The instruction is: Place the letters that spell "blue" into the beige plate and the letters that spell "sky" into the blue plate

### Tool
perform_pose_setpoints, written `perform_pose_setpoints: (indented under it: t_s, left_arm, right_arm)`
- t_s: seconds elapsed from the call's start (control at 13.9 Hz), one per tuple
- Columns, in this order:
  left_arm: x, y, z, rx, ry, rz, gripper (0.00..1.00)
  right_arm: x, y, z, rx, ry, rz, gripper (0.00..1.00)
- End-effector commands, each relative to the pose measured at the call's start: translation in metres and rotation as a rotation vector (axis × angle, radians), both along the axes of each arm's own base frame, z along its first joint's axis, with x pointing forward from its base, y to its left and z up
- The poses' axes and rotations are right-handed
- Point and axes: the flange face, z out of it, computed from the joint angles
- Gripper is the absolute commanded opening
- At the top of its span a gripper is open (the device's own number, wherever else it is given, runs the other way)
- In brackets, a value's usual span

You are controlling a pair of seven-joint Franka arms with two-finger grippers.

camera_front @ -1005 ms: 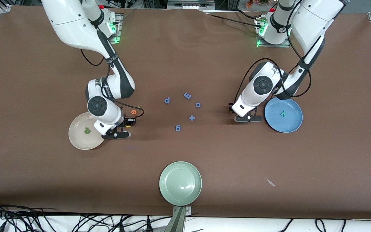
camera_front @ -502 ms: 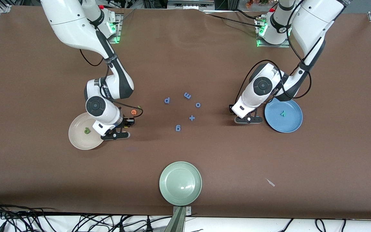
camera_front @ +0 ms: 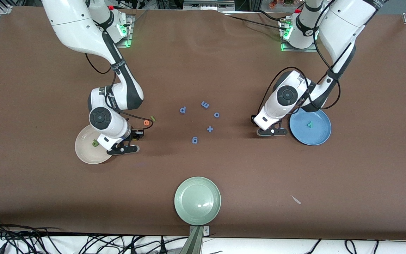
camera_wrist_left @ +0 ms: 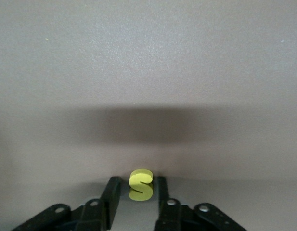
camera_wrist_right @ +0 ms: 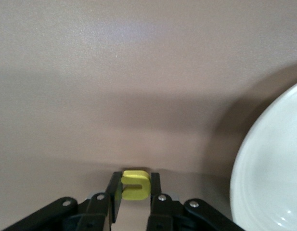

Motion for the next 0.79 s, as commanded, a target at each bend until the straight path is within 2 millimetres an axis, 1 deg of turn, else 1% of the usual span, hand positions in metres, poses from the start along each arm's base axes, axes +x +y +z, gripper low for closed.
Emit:
perform_pose_setpoints:
  t_s: [0.0,0.07,0.14,0.22,0.29,0.36,0.43,0.5,0.57,0.65,0.72]
  left_arm:
    - [0.005,-0.001,0.000,0.017,-0.012,-0.008,0.27]
    - [0.005,-0.001,0.001,0.017,-0.014,-0.008,0.20]
    - [0.006,-0.001,0.001,0.017,-0.014,-0.007,0.14]
    - [0.007,0.001,0.002,0.018,-0.017,-0.004,0.06]
    - [0.009,0.003,0.005,0.017,-0.021,0.000,0.02]
    - [0.014,0.005,0.009,0.017,-0.030,0.004,0.02]
    - [0.018,0.013,0.015,0.020,-0.037,0.015,0.01]
    - [0.022,0.020,0.025,0.025,-0.051,0.025,0.01]
    - [0.024,0.020,0.033,0.026,-0.063,0.033,0.01]
    - [0.024,0.024,0.037,0.042,-0.054,0.035,0.01]
    - [0.022,0.029,0.040,0.071,-0.029,0.030,0.01]
  right_arm:
    - [0.006,-0.005,0.016,0.004,0.013,0.018,0.25]
    - [0.012,-0.012,0.023,-0.006,0.021,0.029,0.25]
    - [0.018,-0.023,0.030,-0.015,0.030,0.065,0.25]
    - [0.026,-0.042,0.037,-0.028,0.036,0.094,0.25]
    - [0.032,-0.057,0.045,-0.037,0.049,0.120,0.25]
    - [0.036,-0.074,0.050,-0.048,0.063,0.146,0.25]
    - [0.037,-0.088,0.051,-0.054,0.075,0.161,0.25]
    - [0.035,-0.101,0.047,-0.053,0.094,0.163,0.26]
    - [0.032,-0.114,0.041,-0.049,0.104,0.146,0.30]
    - [0.029,-0.118,0.039,-0.032,0.109,0.128,0.37]
    - [0.025,-0.119,0.034,-0.013,0.117,0.113,0.39]
